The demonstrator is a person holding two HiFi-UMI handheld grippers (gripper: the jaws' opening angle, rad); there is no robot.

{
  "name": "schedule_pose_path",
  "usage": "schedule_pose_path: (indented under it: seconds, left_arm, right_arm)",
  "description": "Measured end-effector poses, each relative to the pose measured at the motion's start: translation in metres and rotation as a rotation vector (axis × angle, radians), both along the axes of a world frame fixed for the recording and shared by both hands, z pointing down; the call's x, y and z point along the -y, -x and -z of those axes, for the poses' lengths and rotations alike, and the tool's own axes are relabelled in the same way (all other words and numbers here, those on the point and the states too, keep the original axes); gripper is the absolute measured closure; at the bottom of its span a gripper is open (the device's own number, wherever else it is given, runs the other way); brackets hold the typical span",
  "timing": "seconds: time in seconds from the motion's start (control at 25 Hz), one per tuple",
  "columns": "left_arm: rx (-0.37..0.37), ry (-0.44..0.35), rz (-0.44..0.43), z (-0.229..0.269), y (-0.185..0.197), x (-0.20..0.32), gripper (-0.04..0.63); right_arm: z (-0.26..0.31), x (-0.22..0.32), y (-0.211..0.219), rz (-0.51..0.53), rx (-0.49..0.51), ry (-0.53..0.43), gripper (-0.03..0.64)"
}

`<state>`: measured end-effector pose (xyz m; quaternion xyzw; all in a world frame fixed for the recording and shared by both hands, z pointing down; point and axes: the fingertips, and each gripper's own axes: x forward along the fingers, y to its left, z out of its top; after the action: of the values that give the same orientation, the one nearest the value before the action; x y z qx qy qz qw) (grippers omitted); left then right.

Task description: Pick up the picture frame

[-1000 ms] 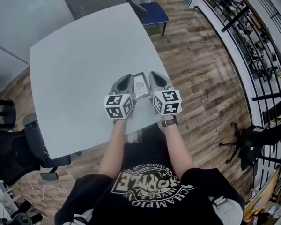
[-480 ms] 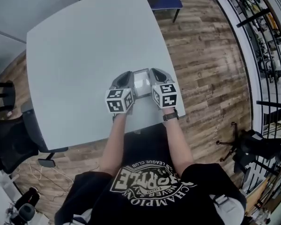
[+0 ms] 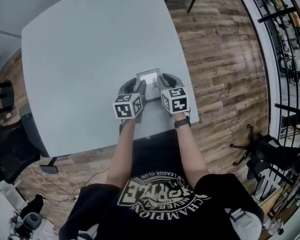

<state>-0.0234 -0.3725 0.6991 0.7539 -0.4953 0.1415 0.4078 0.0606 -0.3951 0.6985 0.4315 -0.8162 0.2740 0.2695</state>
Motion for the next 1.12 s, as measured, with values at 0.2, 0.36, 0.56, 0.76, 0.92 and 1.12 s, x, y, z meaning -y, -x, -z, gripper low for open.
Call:
schedule_pose_path:
  seconds: [0.2, 0.36, 0.56, 0.76, 0.92, 1.12]
  left_arm:
    - [-0.017, 0.074, 0.002, -0.026, -0.002, -0.012, 0.411]
    - [0.000, 0.109, -0.004, -0.044, -0.005, -0.020, 0.408]
    - [0.014, 0.138, -0.006, -0.056, -0.009, -0.029, 0.408]
    - [0.072, 0.145, -0.005, -0.062, -0.010, -0.029, 0.411]
    - [0.111, 0.159, 0.012, -0.066, -0.005, -0.028, 0.483]
    - [0.087, 0.173, 0.015, -0.065, -0.006, -0.030, 0.505]
  right_arm:
    - [-0.024, -0.009, -0.003, -0.007, -0.005, 0.059, 0.483]
    - [-0.041, -0.015, -0.005, -0.010, -0.019, 0.093, 0.482]
    - [-0.054, -0.022, -0.005, -0.011, -0.019, 0.130, 0.482]
    - [-0.063, -0.025, -0.005, -0.033, -0.012, 0.192, 0.483]
    - [-0.065, -0.025, -0.005, -0.050, -0.034, 0.198, 0.535]
    - [-0.064, -0.029, -0.009, -0.059, -0.046, 0.200, 0.540]
